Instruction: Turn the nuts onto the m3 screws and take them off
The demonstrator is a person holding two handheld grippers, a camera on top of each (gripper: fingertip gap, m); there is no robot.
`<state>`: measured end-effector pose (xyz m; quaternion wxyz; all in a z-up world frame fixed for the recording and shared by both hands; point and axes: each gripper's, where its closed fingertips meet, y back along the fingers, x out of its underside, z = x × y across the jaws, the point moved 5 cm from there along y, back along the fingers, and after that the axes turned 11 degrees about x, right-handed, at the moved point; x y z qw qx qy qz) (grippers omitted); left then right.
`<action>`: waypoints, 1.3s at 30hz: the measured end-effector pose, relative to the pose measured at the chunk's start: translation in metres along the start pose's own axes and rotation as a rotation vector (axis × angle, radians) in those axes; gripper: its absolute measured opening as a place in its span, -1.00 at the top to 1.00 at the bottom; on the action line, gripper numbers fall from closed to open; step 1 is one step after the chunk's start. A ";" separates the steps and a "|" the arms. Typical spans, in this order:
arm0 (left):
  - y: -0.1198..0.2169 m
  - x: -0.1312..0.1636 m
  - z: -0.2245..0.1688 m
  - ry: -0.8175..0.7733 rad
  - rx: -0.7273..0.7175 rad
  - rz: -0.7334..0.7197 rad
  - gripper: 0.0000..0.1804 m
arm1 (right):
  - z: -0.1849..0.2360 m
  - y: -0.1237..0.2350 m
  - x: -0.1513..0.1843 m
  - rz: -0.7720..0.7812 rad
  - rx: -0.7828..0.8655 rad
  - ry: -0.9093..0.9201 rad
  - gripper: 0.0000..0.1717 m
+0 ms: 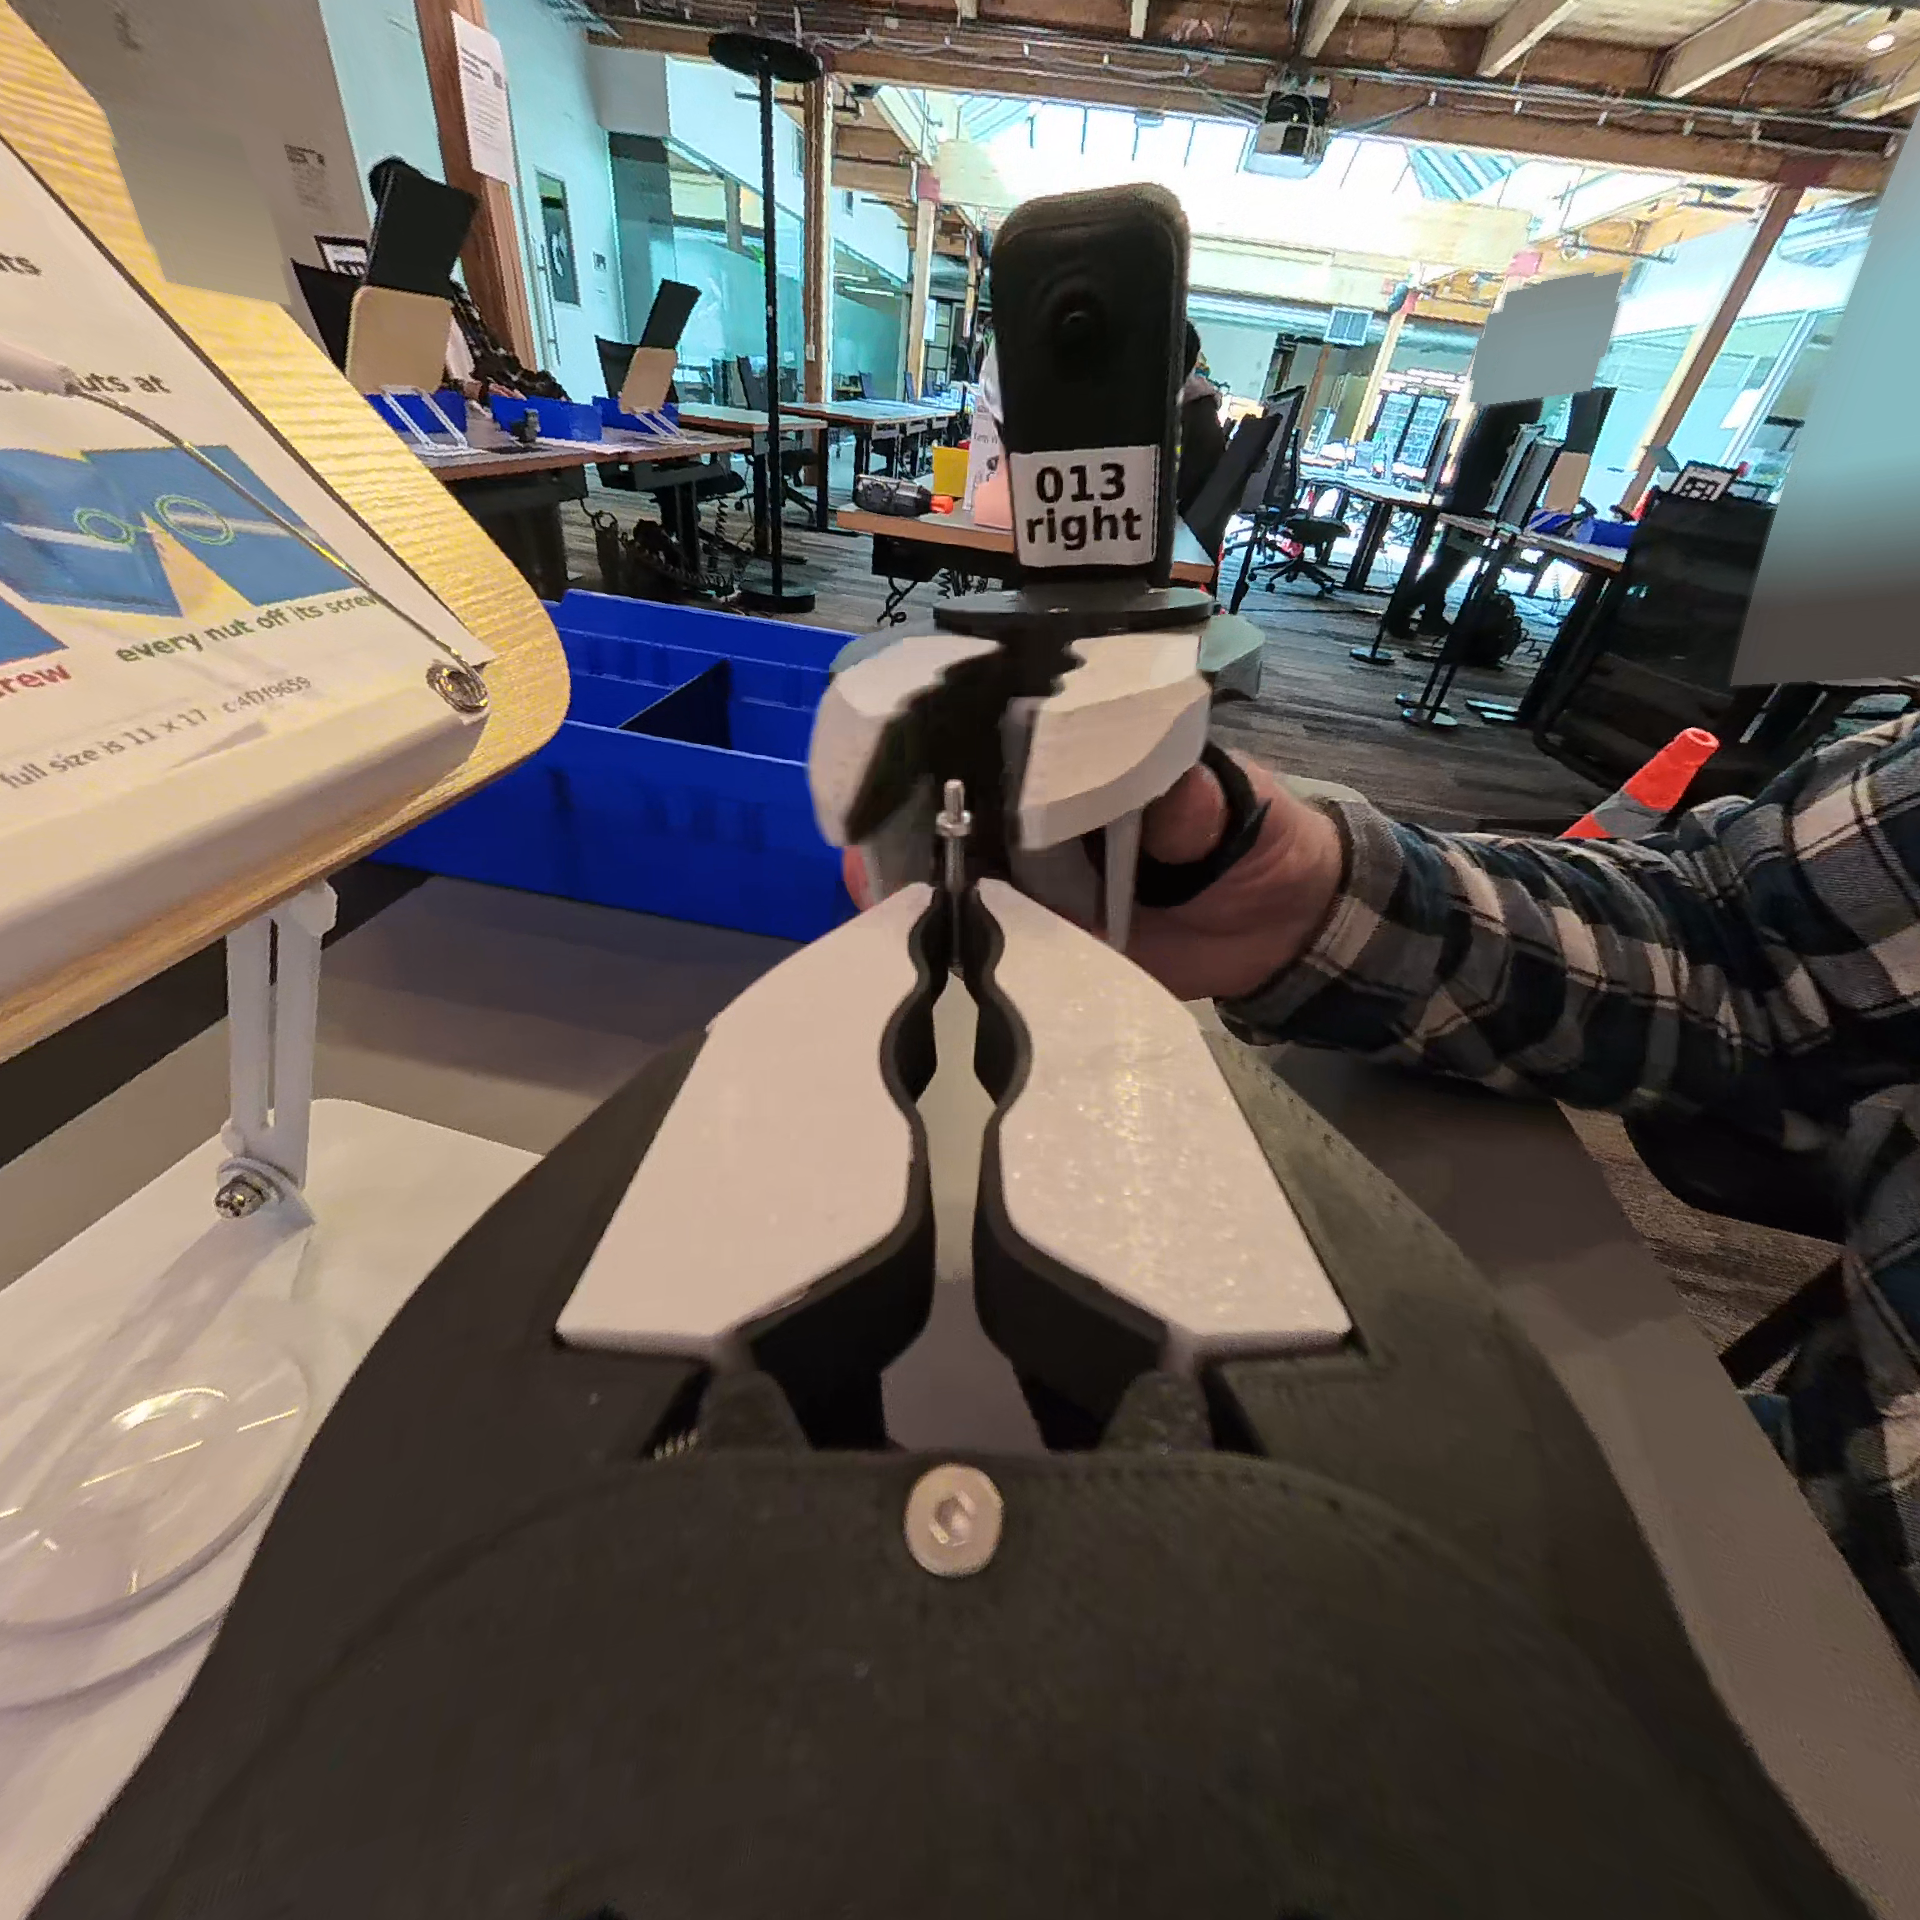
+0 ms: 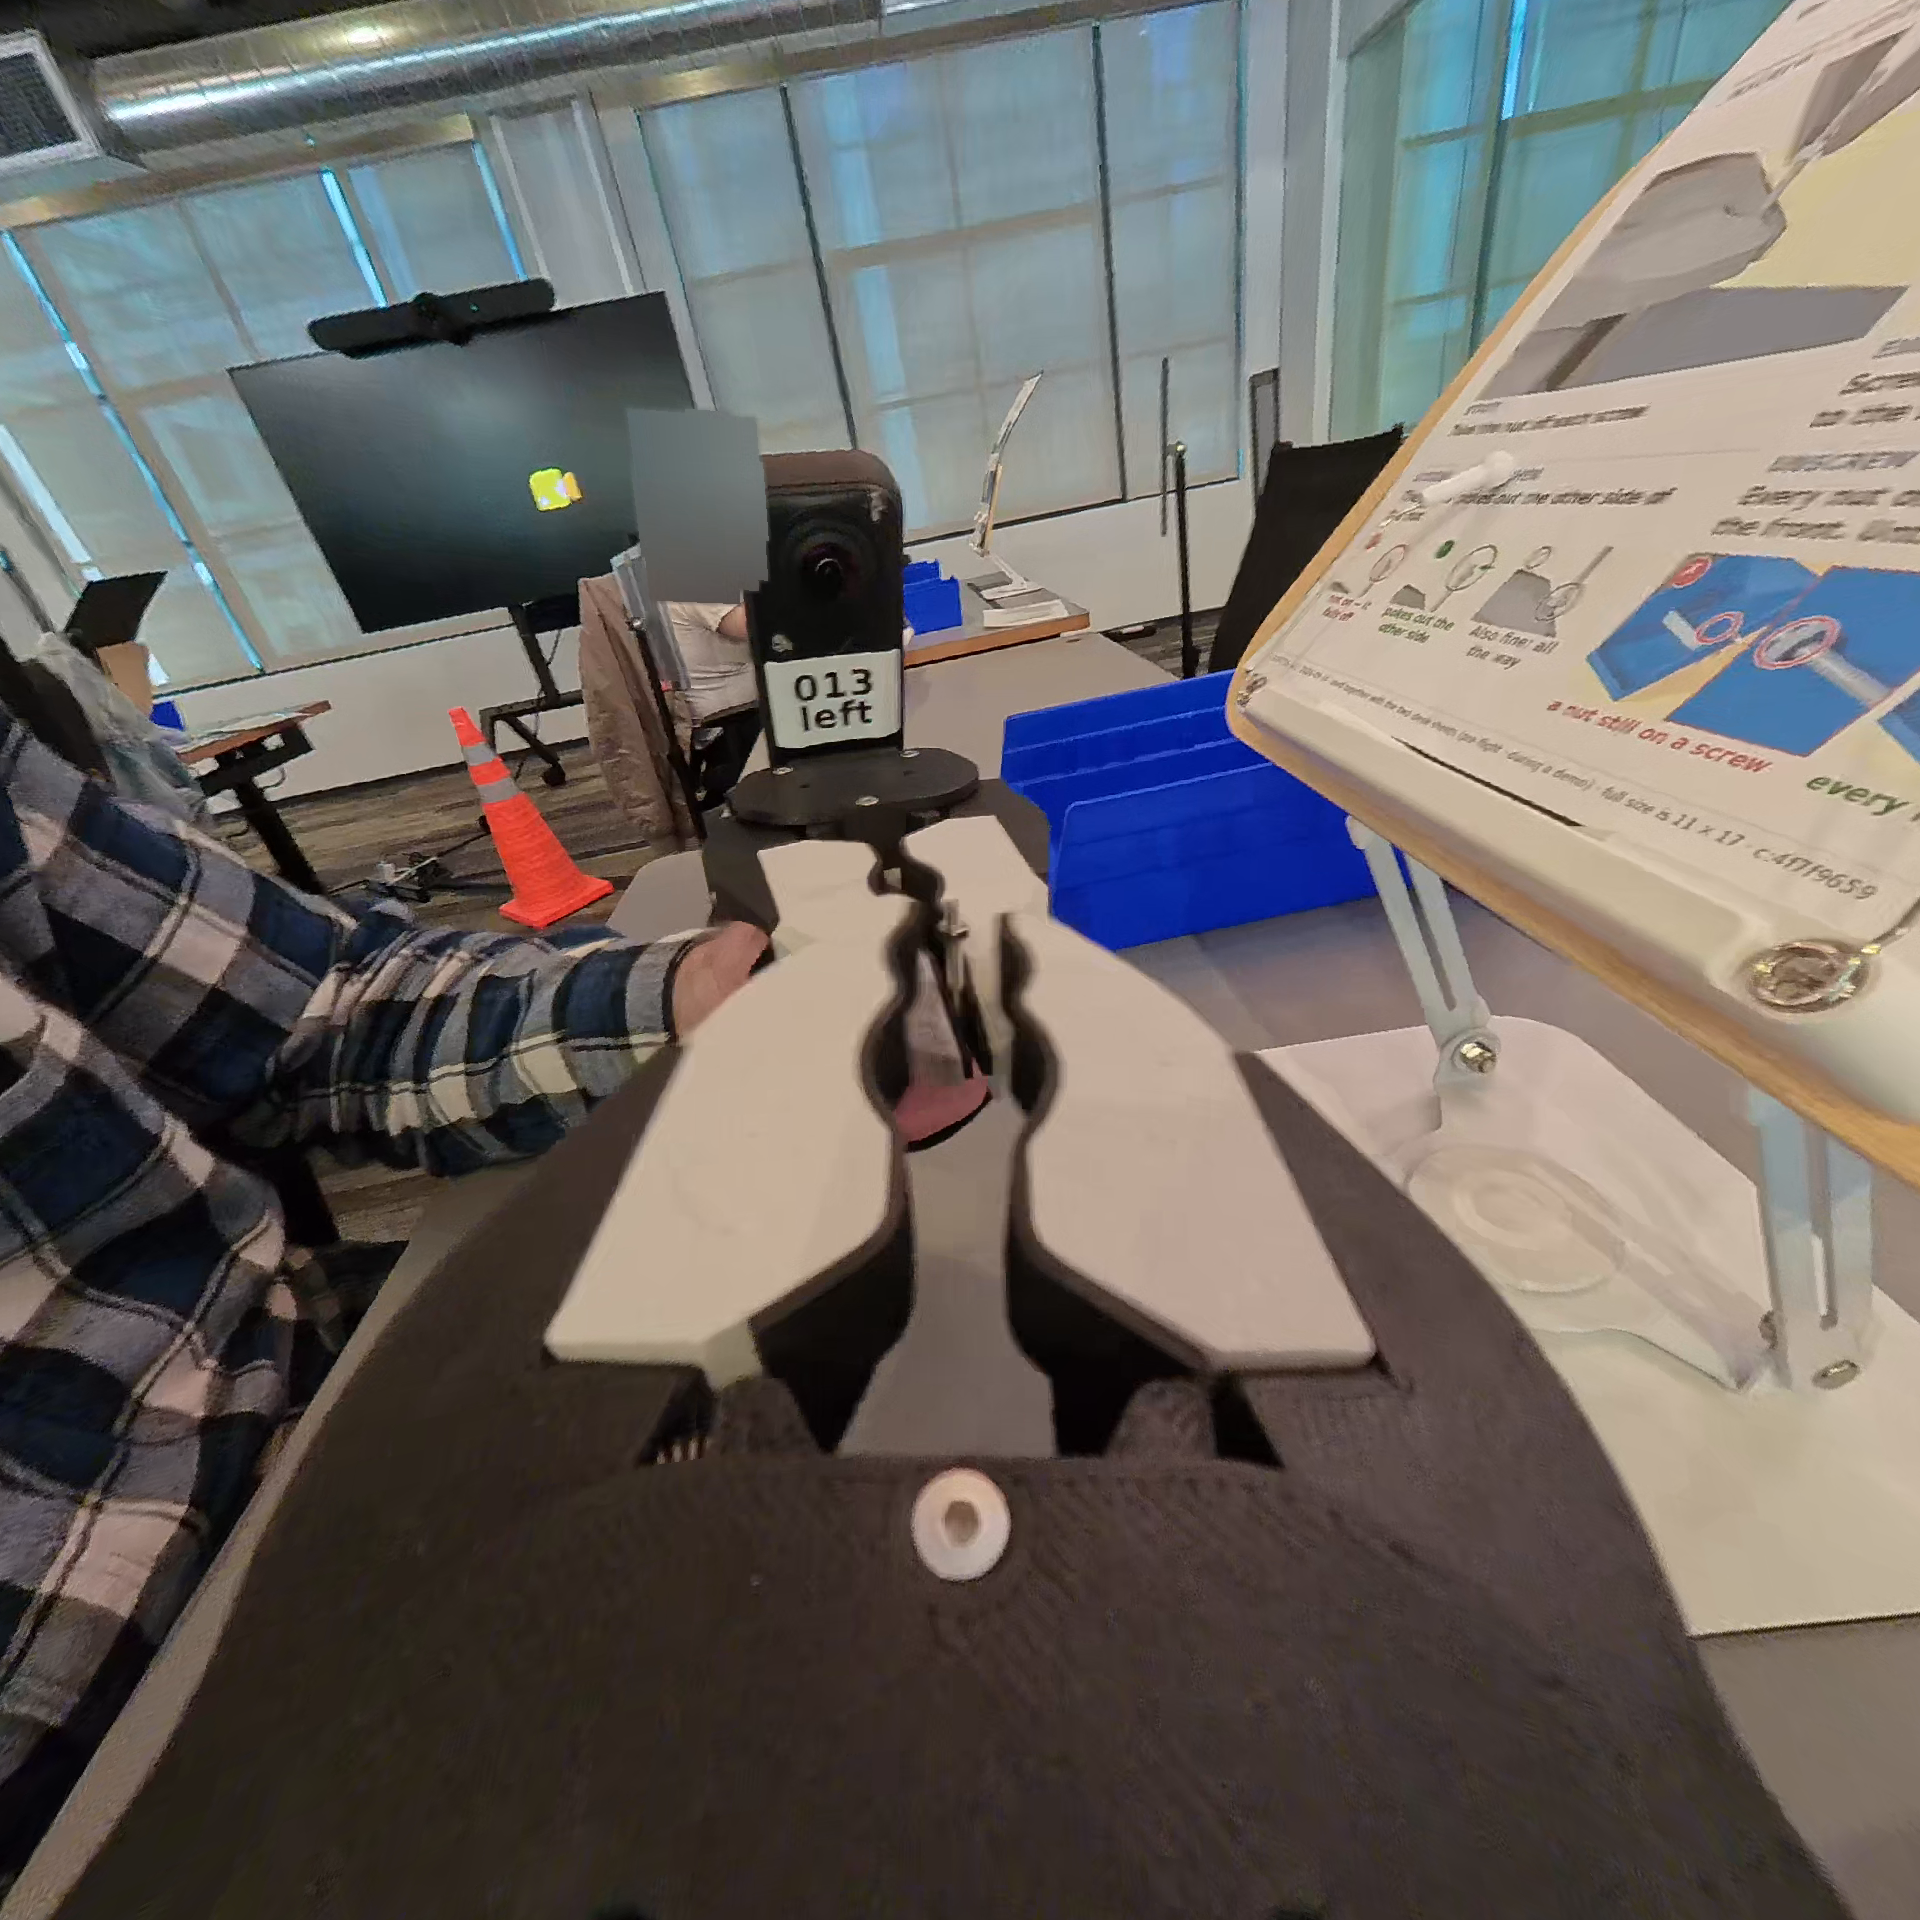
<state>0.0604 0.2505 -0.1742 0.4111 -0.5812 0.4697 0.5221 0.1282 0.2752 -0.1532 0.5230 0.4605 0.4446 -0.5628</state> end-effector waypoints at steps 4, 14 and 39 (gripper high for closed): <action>-0.002 0.001 -0.001 -0.036 -0.009 0.016 0.98 | -0.003 -0.004 0.001 0.005 0.061 0.035 0.35; -0.007 -0.001 -0.009 -0.100 0.023 0.033 0.98 | -0.006 -0.012 0.004 0.027 0.081 0.048 0.29; -0.003 -0.002 -0.011 -0.073 0.065 -0.045 0.98 | -0.012 0.005 0.004 -0.034 0.045 -0.007 0.27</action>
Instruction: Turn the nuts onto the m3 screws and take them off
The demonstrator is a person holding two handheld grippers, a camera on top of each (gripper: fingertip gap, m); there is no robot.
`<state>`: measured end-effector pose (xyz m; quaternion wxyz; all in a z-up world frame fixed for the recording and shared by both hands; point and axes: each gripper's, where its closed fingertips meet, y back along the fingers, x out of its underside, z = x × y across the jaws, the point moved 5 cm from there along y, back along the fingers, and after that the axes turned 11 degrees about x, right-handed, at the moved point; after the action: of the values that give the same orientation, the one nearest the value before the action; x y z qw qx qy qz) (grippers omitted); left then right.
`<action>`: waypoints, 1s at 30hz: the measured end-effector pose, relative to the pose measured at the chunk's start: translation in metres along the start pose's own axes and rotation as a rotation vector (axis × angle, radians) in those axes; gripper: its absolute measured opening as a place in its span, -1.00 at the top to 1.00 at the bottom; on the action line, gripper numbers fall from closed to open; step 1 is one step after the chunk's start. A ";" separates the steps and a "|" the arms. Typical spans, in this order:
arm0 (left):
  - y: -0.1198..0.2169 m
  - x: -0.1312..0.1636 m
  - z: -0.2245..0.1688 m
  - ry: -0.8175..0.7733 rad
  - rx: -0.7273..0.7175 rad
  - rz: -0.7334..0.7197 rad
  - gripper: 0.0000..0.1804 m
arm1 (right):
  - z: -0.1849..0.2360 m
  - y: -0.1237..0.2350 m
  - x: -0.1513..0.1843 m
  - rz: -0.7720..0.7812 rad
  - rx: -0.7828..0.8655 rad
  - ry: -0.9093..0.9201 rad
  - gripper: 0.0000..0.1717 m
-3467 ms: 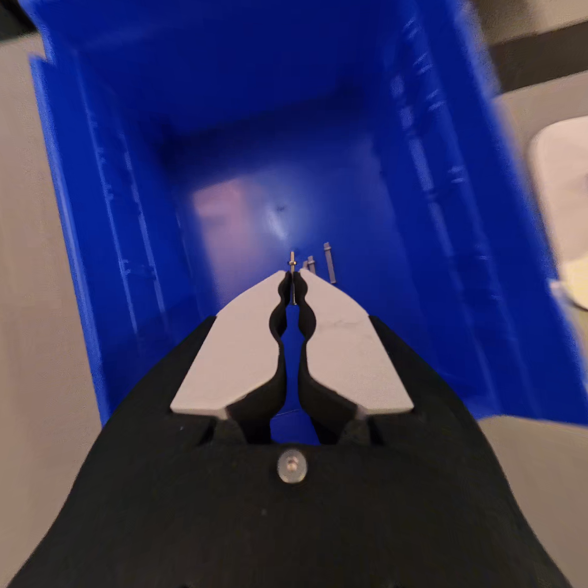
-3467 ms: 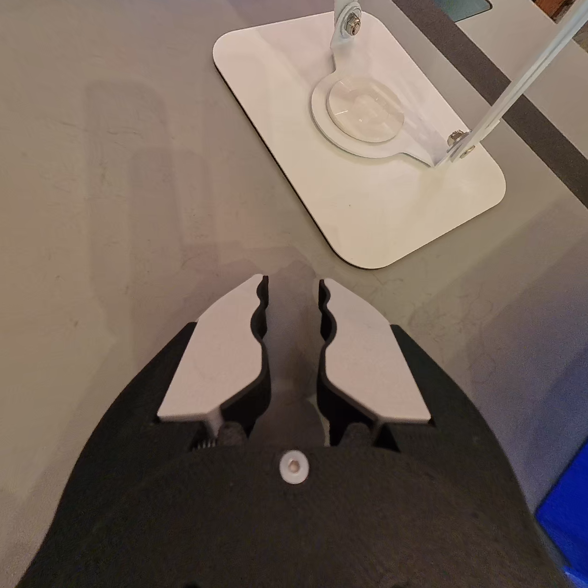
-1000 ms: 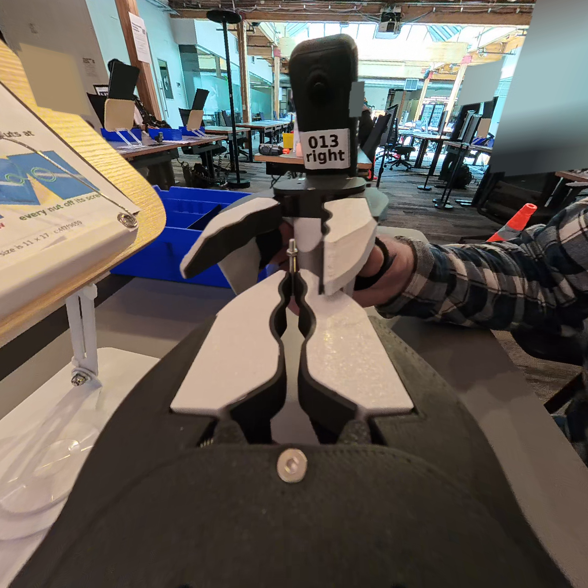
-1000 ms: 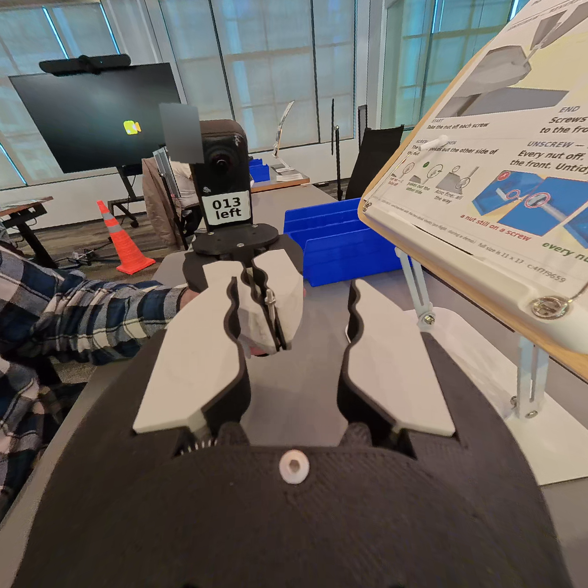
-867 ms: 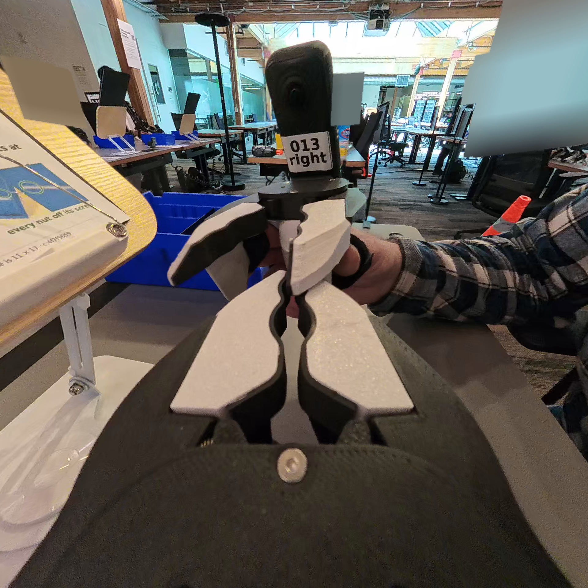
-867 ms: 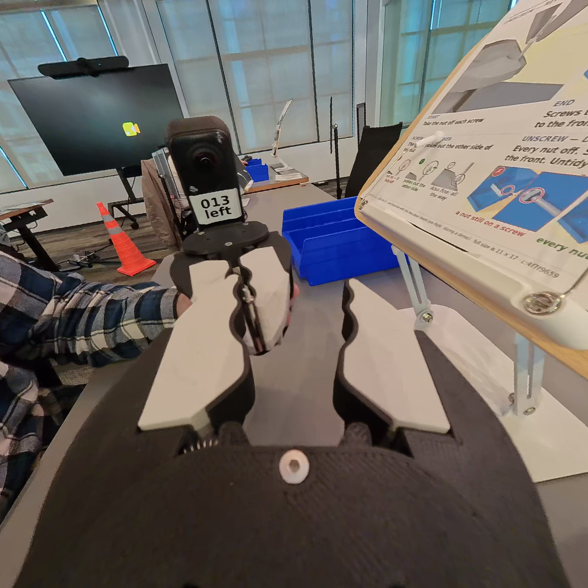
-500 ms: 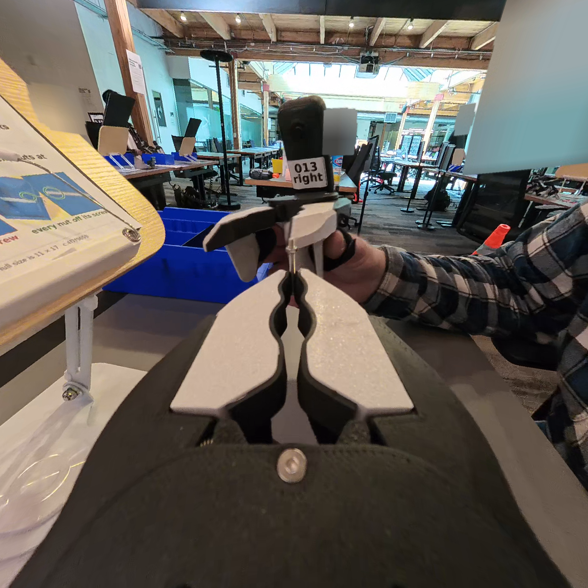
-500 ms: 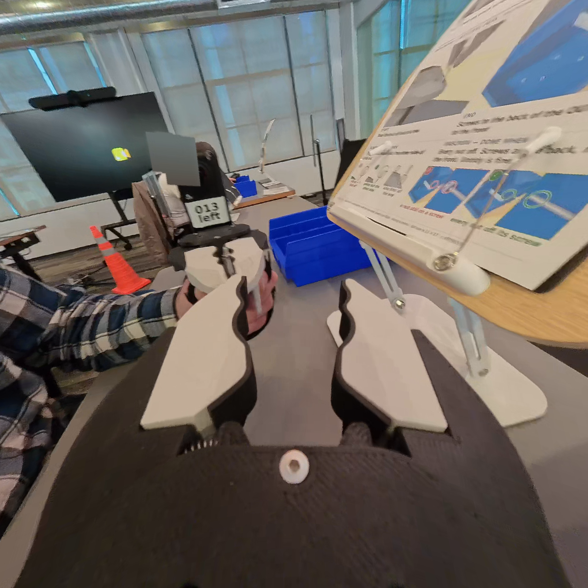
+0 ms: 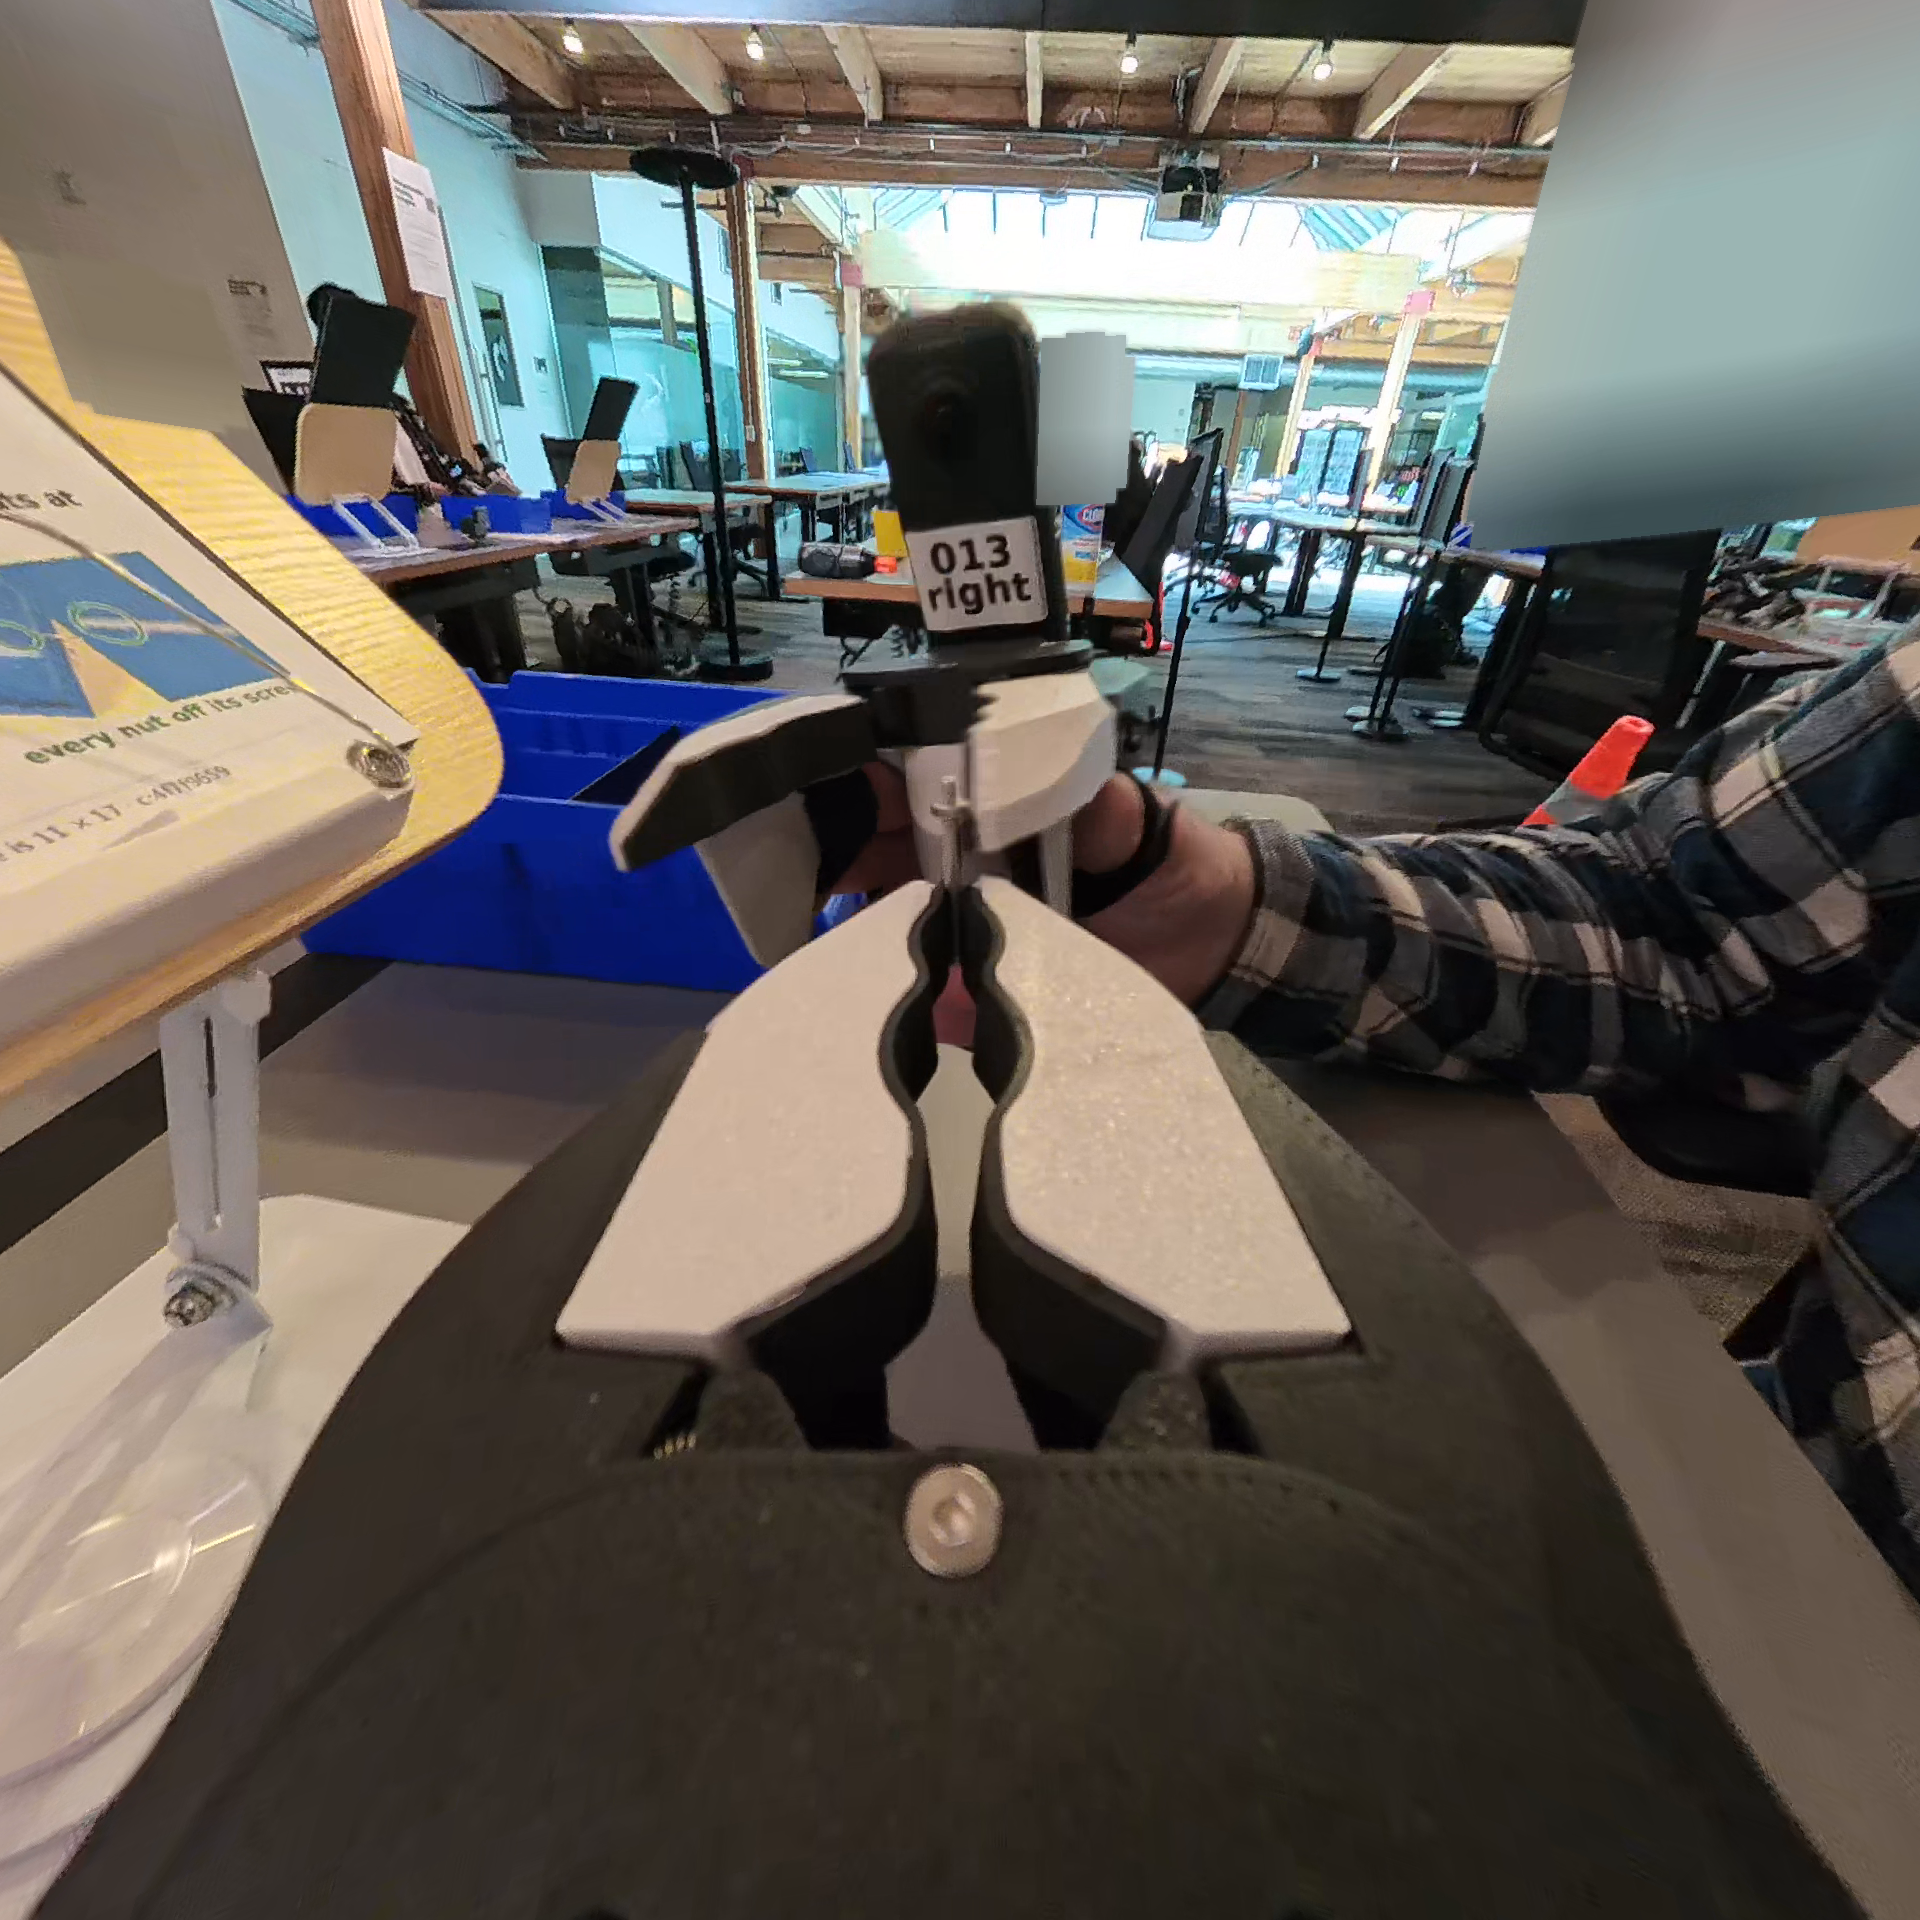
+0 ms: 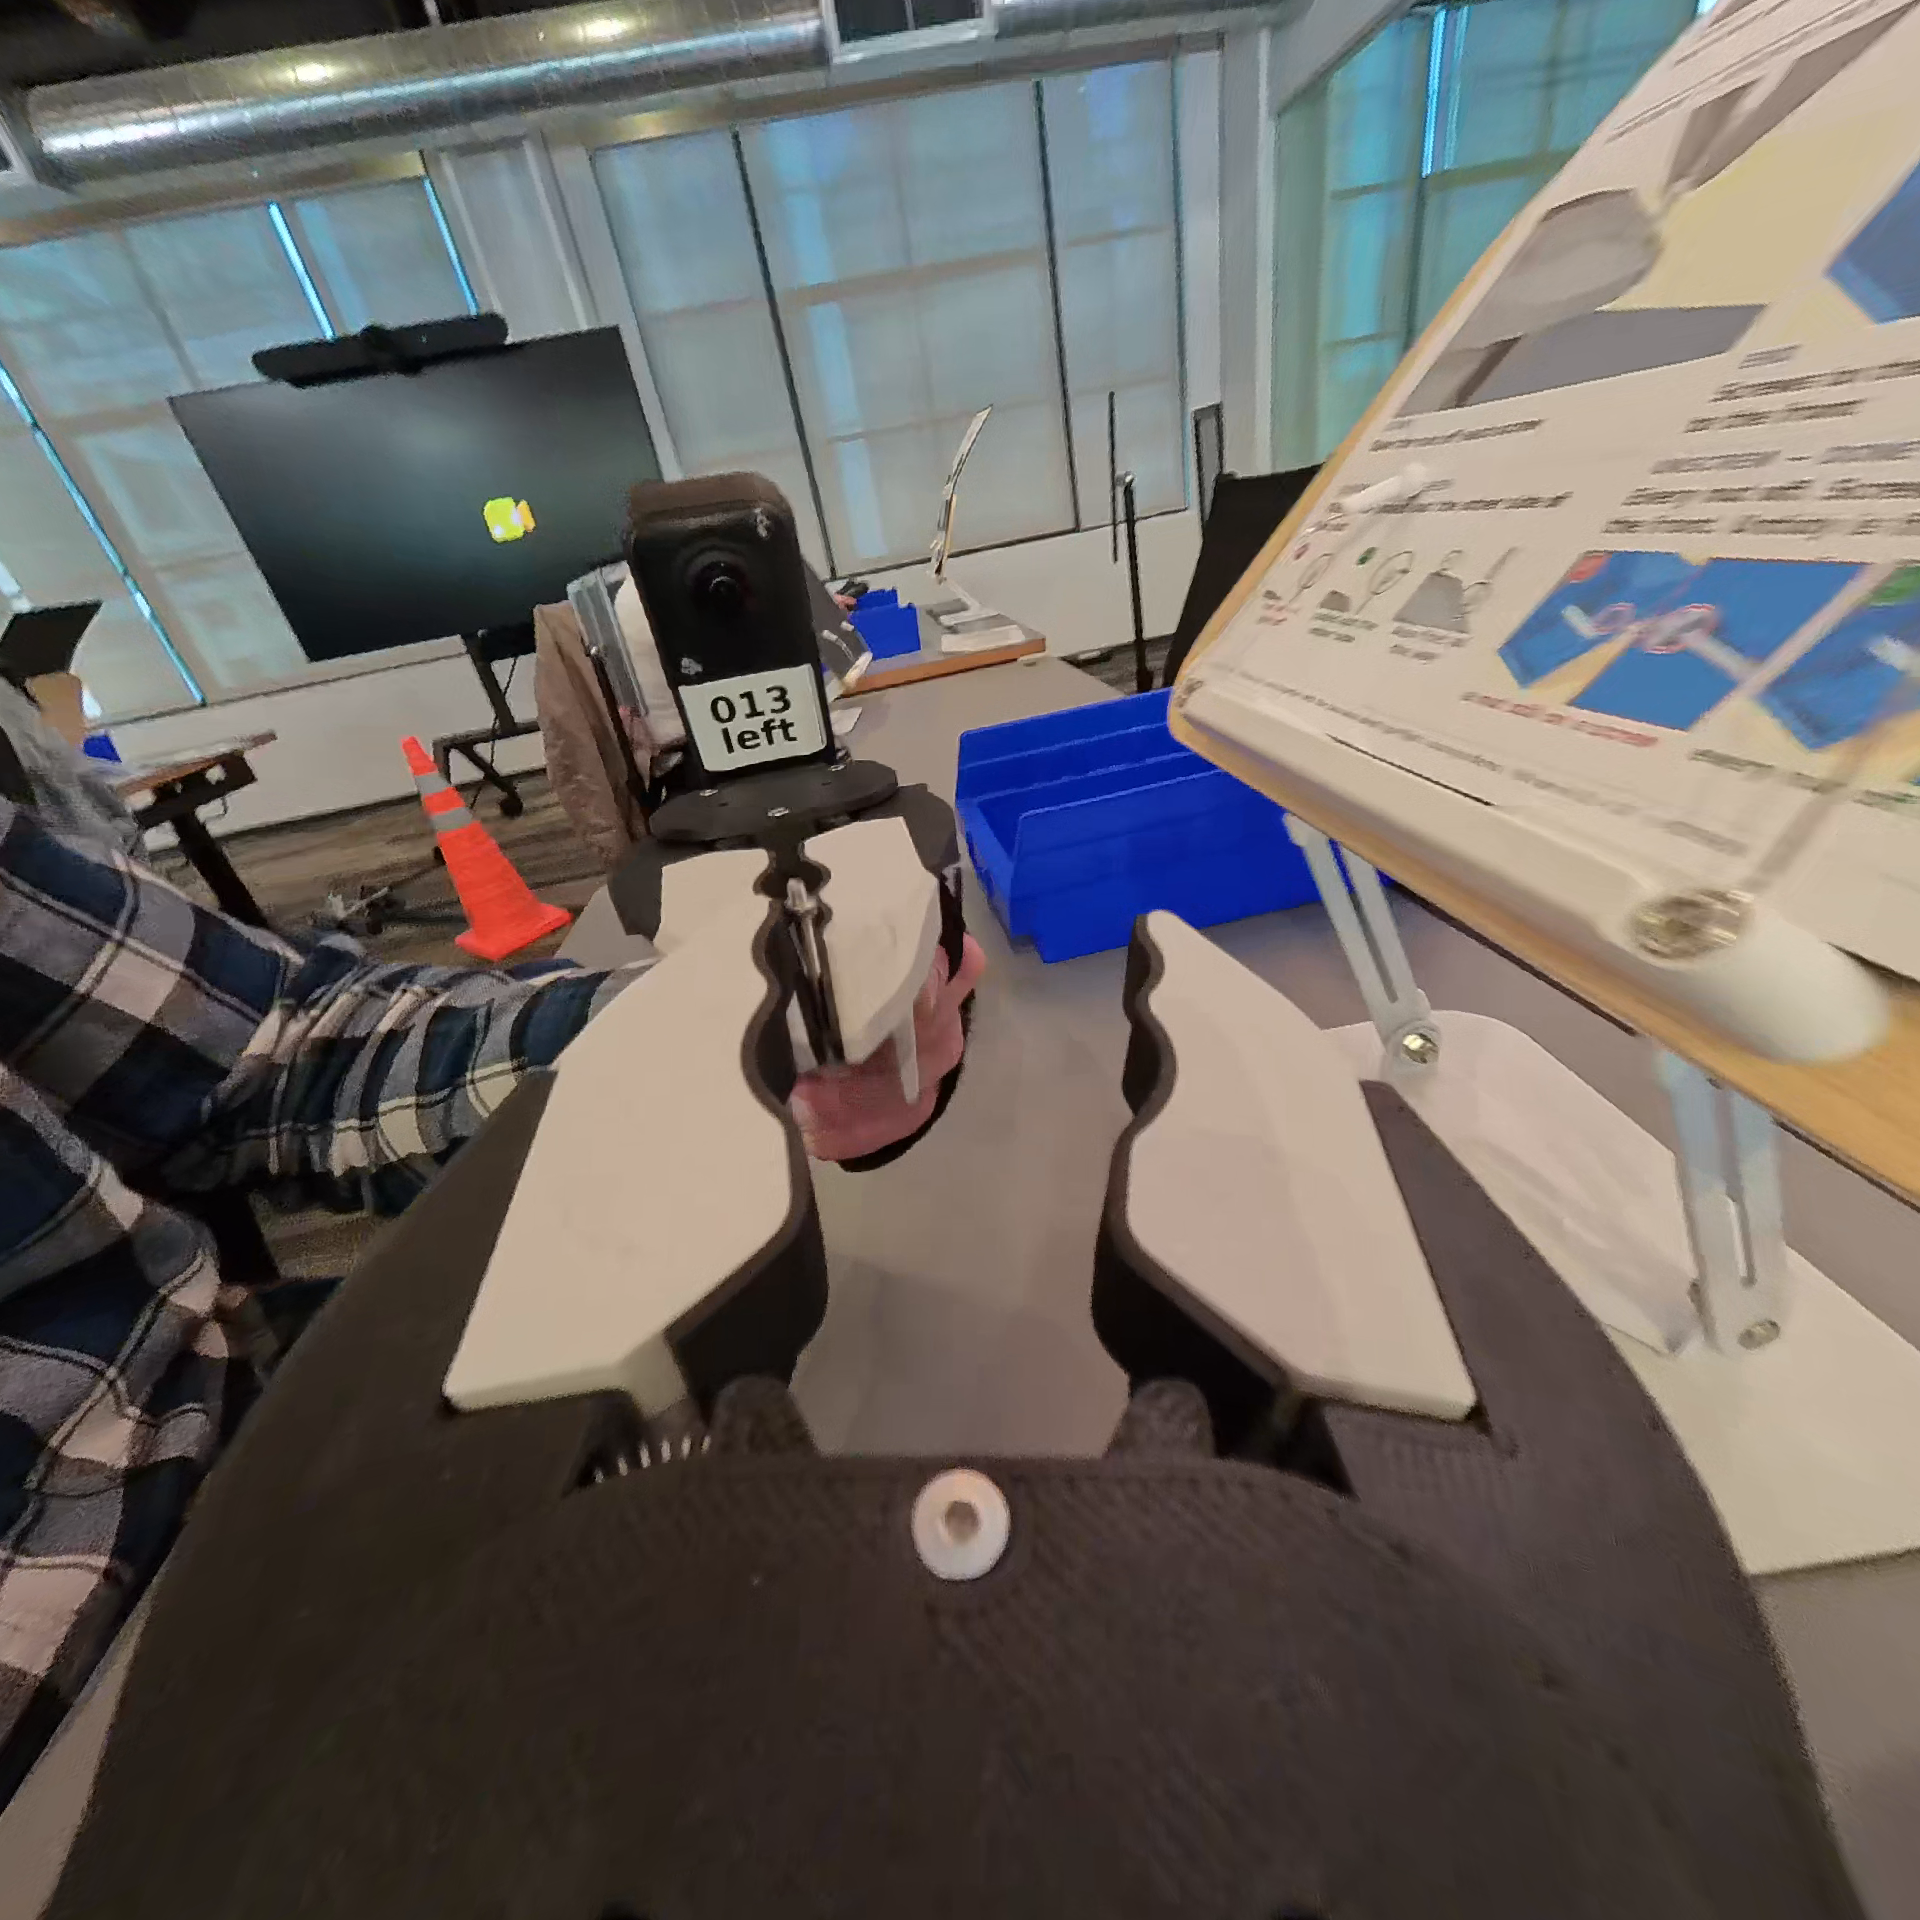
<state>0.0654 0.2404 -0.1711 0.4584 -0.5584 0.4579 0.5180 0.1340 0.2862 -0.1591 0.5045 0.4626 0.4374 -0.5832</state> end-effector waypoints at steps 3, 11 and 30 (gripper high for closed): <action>0.002 -0.001 0.000 -0.015 -0.005 0.009 0.98 | -0.018 0.018 0.000 -0.007 0.066 -0.020 0.34; -0.007 0.006 -0.001 -0.004 0.011 0.044 0.98 | 0.013 -0.006 -0.004 0.023 -0.061 0.059 0.25; -0.004 0.009 0.002 0.005 0.006 0.046 0.98 | 0.002 0.007 -0.002 0.016 -0.029 0.069 0.27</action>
<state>0.0699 0.2426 -0.1799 0.4470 -0.5477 0.4732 0.5256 0.1411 0.2841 -0.1566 0.5005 0.4786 0.4589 -0.5566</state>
